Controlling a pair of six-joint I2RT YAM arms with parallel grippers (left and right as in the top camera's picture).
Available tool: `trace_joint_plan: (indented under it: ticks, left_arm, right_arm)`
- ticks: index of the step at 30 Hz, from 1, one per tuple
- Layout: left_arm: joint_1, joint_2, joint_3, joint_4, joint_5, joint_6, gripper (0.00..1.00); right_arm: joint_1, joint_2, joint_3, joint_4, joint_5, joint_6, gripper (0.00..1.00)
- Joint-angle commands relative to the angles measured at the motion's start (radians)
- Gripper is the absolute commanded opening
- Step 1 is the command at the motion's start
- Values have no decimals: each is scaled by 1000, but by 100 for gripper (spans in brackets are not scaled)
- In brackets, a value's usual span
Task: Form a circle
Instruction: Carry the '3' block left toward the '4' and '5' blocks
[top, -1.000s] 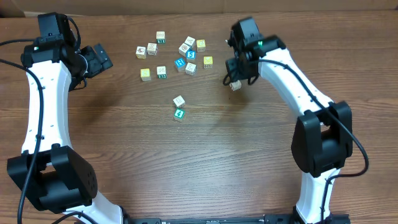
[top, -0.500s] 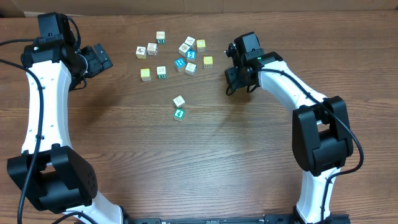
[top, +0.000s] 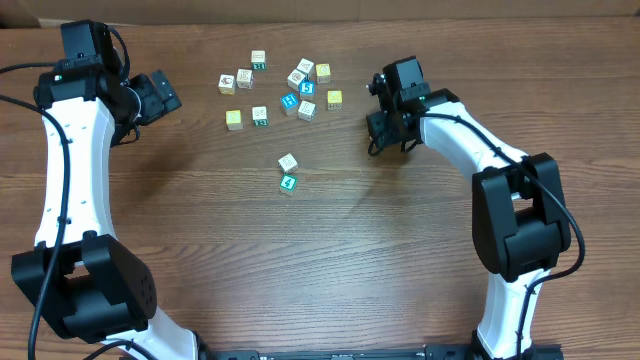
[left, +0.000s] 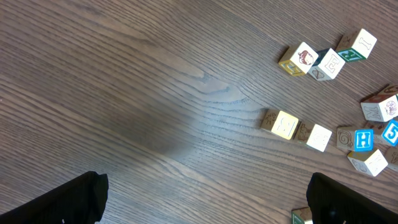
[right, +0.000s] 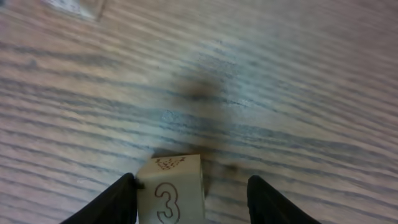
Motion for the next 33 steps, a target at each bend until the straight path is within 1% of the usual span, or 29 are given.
trace_joint_plan:
  ticks: [1,4,7,9,10,13,16,20,24,28,33]
  left_arm:
    - [-2,6,0,1,3,-6,99]
    - [-2,6,0,1,3,-6,99]
    - [-2,6,0,1,3,-6,100]
    - [-2,6,0,1,3,-6,99]
    - [-2,6,0,1,3,-6,100]
    - [-2,6,0,1,3,-6,100]
    - [-2,6,0,1,3,-6,100]
    - [-2,6,0,1,3,-6,99]
    - [-2,6,0,1,3,-6,99]
    - [-2,6,0,1,3,-6,100]
    - [-2,6,0,1,3,-6,99]
  right_arm:
    - [-4,-2,-26,19,-8,-6,45]
    - [-3,-2,-25,26,-8,-5,36]
    - [-2,-2,-24,27,-9,-5,34]
    - [0,-8,-20,21,-14,-4,28]
    - [0,-13,-13,13,-25,3,27]
    - [5,-40,19,-21,-72,41,27]
    - [15,-82,45,-60,-124,40,26]
    - [35,-147,47,-101,-136,42,26]
    - [71,-184,47,-154,-160,108,26]
    - [119,-184,47,-216,-187,201,26]
    - [180,-181,26,-239,-180,232,26]
